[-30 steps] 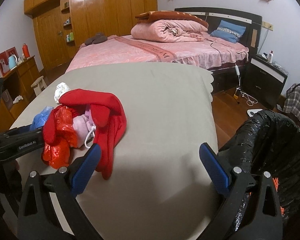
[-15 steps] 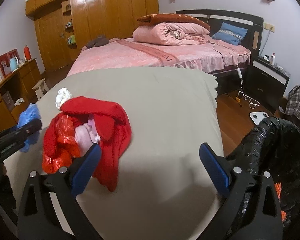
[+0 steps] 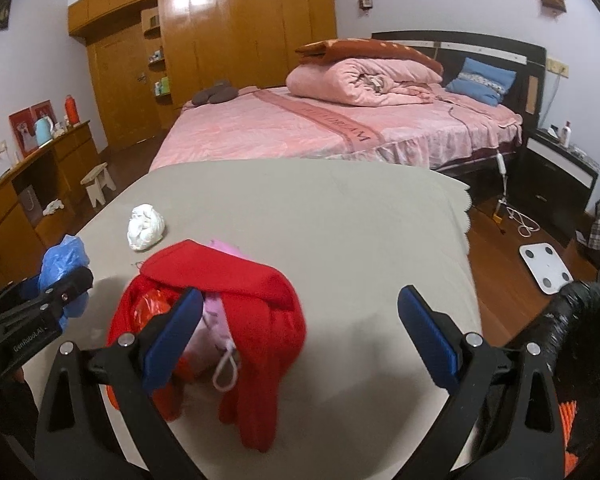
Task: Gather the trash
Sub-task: 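Grasp the blue plastic bag with the left gripper and lift it, then grasp the red cloth with the right gripper while the left holds the blue bag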
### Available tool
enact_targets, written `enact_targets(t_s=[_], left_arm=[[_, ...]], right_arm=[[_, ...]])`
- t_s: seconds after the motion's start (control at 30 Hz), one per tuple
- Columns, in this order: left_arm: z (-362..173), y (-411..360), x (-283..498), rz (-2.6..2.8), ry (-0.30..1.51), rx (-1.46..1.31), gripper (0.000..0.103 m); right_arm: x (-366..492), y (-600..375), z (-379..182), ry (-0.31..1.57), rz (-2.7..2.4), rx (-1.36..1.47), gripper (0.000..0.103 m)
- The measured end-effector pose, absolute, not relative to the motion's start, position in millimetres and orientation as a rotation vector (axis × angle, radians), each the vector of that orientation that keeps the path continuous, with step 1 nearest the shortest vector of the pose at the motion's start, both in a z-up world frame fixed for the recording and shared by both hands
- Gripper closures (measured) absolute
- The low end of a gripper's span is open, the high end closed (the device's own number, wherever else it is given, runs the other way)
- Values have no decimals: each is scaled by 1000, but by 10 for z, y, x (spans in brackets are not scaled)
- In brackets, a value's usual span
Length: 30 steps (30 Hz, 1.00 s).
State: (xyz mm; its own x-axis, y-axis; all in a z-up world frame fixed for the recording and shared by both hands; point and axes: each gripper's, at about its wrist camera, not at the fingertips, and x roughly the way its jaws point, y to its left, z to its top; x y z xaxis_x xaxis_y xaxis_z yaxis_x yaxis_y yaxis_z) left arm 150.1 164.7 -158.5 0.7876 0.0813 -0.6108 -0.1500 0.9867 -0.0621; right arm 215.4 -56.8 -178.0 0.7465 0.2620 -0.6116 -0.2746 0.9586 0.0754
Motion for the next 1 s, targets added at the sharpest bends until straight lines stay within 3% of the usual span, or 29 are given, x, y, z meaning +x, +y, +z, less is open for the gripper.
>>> enact_targets(t_s=[0.23, 0.33, 0.4, 0.5, 0.6, 0.87, 1.0], left_arm=[[-1598, 1661, 1524, 130, 654, -113, 48], [-1606, 1647, 1531, 126, 658, -108, 48], [-1607, 1642, 1529, 124, 660, -109, 48], [-1592, 1630, 1520, 119, 659, -106, 48], [-1581, 1601, 1504, 114, 656, -104, 48], [-1533, 1518, 1434, 93, 647, -101, 48], [-1534, 1498, 1434, 96, 647, -100, 48]], right_arm=[[2263, -438, -1843, 716, 356, -9, 27], [2292, -387, -1854, 744, 413, -2, 50], [2291, -379, -1845, 762, 479, 23, 77], [2239, -385, -1790, 749, 499, 16, 93], [2177, -420, -1714, 735, 507, 20, 99], [2093, -630, -1585, 713, 449, 41, 100], [2124, -588, -1596, 718, 455, 26, 91]])
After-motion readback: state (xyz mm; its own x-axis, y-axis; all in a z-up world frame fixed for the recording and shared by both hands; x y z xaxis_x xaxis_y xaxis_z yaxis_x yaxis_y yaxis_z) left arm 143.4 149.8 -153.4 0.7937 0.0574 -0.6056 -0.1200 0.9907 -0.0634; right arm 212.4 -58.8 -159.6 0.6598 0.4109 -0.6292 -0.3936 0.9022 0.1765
